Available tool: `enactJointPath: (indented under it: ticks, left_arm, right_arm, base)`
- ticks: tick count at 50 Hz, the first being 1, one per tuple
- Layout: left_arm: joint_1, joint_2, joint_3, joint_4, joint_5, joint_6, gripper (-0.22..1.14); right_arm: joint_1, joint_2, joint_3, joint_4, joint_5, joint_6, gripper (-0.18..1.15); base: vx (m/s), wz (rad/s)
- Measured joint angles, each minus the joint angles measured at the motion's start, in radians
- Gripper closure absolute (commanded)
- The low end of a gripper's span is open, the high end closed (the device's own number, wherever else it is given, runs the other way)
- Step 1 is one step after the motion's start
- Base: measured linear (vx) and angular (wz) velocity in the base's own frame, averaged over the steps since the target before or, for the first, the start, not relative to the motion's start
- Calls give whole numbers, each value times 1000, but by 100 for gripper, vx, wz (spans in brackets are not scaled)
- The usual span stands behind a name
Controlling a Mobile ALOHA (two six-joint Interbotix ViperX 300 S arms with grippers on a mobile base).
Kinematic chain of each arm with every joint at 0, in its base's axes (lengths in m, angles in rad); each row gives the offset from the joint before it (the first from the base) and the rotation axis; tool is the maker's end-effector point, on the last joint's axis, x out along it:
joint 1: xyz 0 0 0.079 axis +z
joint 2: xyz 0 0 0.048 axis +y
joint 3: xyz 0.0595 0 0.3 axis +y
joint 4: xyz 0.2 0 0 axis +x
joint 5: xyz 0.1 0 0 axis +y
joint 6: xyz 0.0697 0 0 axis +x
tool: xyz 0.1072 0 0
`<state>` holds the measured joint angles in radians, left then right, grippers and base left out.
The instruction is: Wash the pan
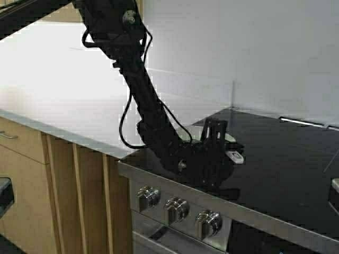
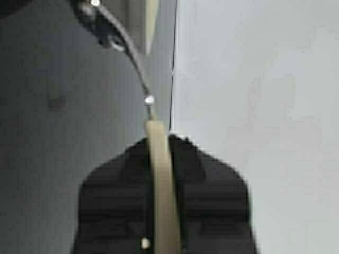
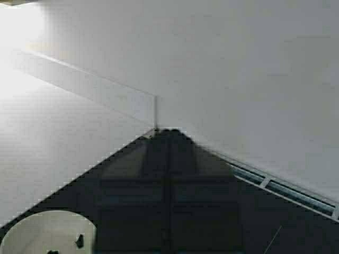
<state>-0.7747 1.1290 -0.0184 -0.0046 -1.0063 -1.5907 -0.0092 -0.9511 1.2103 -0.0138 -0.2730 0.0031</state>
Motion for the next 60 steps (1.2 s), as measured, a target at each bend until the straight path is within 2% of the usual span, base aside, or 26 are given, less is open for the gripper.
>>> enactJointPath:
  ticks: [24,45,60]
  left_arm:
    - [-3,-198,245,14,-187,-3,89]
    - [3,-348,489,29,-270,-2,89]
    - [3,-353,575,43,-325,2,89]
  right_arm:
    - [0,6,0,0,0,11,90]
    - [0,8,2,0,3,9,90]
    - [0,8,0,0,5,8,90]
  base:
    - [1,20]
    - [7,46]
    - [8,48]
